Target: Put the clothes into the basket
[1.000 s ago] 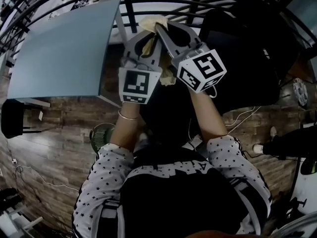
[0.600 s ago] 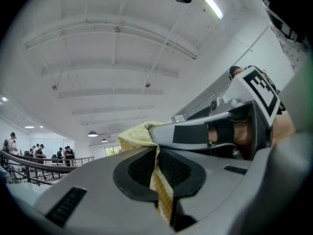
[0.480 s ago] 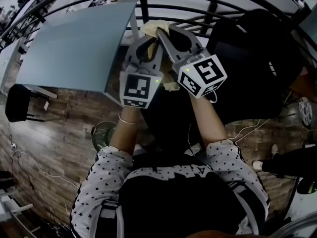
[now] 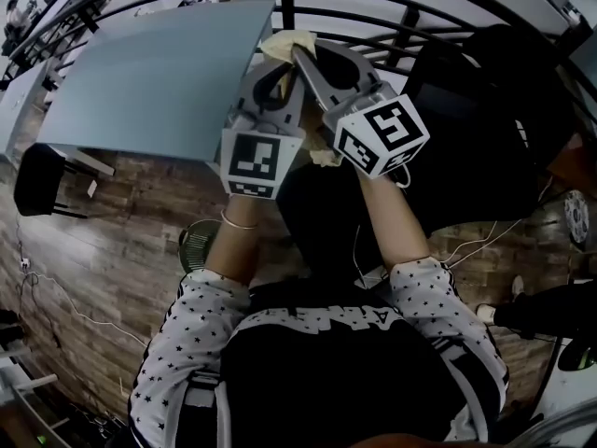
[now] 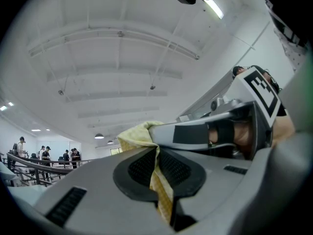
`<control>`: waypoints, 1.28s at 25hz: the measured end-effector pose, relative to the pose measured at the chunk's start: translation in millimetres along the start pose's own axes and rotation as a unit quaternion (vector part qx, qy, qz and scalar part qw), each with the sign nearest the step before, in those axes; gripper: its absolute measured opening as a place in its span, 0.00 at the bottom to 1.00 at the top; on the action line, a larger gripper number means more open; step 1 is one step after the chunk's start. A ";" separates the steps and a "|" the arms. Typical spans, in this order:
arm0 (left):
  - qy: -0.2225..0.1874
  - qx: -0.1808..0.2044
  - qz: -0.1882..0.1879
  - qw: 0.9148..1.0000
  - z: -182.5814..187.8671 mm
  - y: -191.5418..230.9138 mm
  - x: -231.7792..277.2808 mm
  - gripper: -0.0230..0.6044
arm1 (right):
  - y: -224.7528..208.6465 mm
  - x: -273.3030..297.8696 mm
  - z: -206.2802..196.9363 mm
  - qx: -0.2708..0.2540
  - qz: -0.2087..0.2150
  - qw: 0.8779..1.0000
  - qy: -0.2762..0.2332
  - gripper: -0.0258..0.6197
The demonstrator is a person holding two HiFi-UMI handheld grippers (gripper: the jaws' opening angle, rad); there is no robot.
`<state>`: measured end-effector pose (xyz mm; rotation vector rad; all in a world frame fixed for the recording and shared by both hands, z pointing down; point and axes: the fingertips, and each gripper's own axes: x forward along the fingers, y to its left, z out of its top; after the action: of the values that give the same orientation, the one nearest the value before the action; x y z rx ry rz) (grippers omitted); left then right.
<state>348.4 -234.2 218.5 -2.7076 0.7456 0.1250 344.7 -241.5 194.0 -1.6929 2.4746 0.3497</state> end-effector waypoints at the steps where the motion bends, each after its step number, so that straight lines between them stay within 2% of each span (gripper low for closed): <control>1: -0.001 0.000 0.004 1.000 0.6 5.2 -5.4 0.09 | 6.2 4.1 1.0 0.001 0.003 1.000 -0.002 0.10; 19: 0.009 0.011 0.074 0.997 14.7 67.5 -80.9 0.09 | 91.9 51.8 20.3 0.018 0.081 0.996 -0.016 0.10; 32: 0.026 0.026 0.159 0.987 15.5 126.4 -156.2 0.09 | 177.3 97.1 25.7 0.029 0.166 0.985 -0.025 0.10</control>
<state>149.5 -256.0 193.8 -2.5325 1.1768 0.1069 143.5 -261.0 168.2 -1.2291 2.6980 0.3422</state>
